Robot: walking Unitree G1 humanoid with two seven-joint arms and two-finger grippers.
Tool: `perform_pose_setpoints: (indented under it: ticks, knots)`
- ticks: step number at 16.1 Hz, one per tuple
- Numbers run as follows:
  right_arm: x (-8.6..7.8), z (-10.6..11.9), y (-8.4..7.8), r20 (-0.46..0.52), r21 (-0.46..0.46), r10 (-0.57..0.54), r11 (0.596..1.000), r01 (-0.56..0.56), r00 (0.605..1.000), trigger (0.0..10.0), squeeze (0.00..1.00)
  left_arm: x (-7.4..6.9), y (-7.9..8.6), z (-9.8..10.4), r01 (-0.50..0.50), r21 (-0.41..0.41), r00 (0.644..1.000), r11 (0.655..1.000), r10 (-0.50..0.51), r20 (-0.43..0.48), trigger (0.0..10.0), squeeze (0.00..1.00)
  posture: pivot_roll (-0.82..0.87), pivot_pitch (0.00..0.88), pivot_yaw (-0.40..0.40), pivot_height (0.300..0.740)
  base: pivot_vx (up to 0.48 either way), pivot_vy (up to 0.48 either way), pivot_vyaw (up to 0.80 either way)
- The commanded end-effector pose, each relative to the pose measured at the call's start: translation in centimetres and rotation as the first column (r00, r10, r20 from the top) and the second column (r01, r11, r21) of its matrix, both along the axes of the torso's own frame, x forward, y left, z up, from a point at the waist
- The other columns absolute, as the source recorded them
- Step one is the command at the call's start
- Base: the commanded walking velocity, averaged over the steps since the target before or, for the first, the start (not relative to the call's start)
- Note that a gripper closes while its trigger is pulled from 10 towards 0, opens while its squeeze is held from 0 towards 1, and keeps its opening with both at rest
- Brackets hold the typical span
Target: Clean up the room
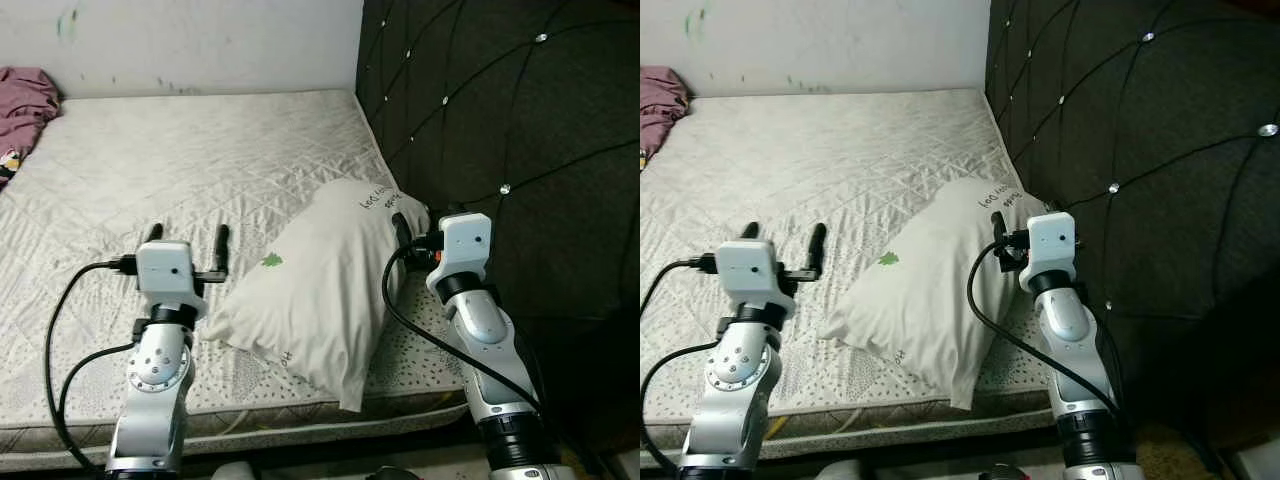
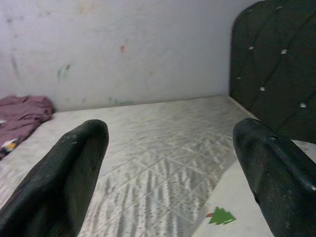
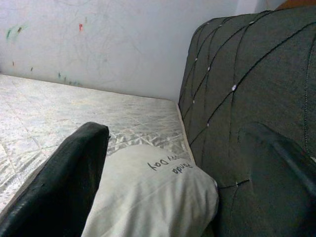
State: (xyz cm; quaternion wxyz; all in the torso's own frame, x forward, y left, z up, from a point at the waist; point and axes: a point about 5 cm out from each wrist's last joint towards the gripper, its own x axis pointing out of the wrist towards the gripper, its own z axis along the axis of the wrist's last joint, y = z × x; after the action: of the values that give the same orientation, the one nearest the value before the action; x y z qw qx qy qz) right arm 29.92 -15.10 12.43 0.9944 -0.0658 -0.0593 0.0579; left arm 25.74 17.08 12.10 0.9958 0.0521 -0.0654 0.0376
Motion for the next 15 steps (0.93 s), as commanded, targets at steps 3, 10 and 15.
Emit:
perform_pose_setpoints:
  ticks: [3,10,15]
  knots:
    - [-0.3,0.2,0.4,-0.002,0.008,0.026,1.0,-0.026,1.0,10.0,0.0,-0.9,1.2,-0.7,-0.062,-0.011,0.998,0.998,0.062,-0.026,10.0,0.0,-0.01,0.0,-0.017,0.74,0.0,0.0,0.0]
    - [-1.7,-1.3,1.6,-0.059,0.04,0.027,0.999,-0.025,0.998,10.0,0.0,-1.9,1.4,-1.4,-0.1,-0.032,0.993,0.994,0.098,-0.068,10.0,0.0,-0.01,0.0,-0.009,0.74,0.0,0.0,0.0]
    - [-1.7,-1.0,1.7,-0.059,0.041,0.04,0.998,-0.037,0.997,10.0,0.0,-1.7,1.6,-1.1,-0.093,-0.026,0.994,0.995,0.091,-0.067,10.0,0.0,-0.02,0.025,0.0,0.727,0.0,0.0,0.0]
